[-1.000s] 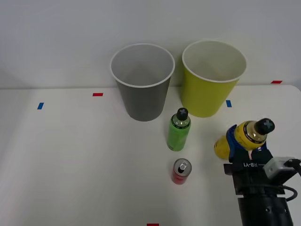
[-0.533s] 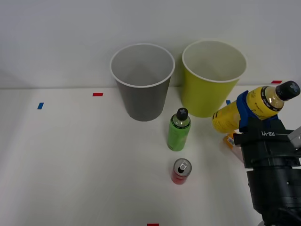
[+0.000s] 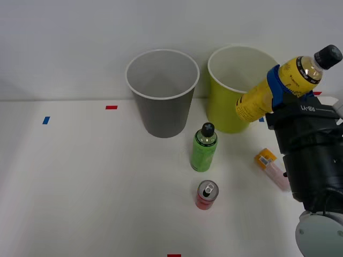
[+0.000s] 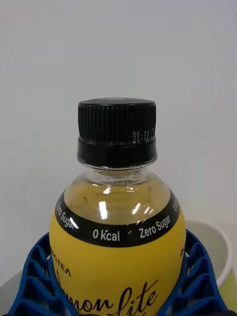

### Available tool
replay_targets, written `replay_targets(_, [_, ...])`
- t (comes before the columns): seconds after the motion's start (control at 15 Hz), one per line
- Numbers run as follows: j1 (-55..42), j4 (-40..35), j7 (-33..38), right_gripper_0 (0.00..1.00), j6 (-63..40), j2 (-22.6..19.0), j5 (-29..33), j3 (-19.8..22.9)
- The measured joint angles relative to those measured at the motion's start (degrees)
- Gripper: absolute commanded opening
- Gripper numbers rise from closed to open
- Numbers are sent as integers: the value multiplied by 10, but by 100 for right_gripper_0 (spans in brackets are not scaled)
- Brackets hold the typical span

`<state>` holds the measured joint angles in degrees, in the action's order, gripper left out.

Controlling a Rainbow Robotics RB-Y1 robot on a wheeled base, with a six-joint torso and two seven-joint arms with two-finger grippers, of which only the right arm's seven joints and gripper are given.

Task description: Put cans in the gray bin, plastic bottles in the light green bin

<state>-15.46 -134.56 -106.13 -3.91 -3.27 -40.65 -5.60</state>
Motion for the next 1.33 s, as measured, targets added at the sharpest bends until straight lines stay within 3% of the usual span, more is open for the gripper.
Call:
replay_targets(0.2, [62,0,-1,10,-87,32,-45,48])
replay_targets(0.4, [124,9,2,9,-159,42,-5,90])
replay_targets(0.93, [309,202,-4,7,-106,43,3,155])
replay_targets(1.33, [328,236,-15,7,-106,43,50,159])
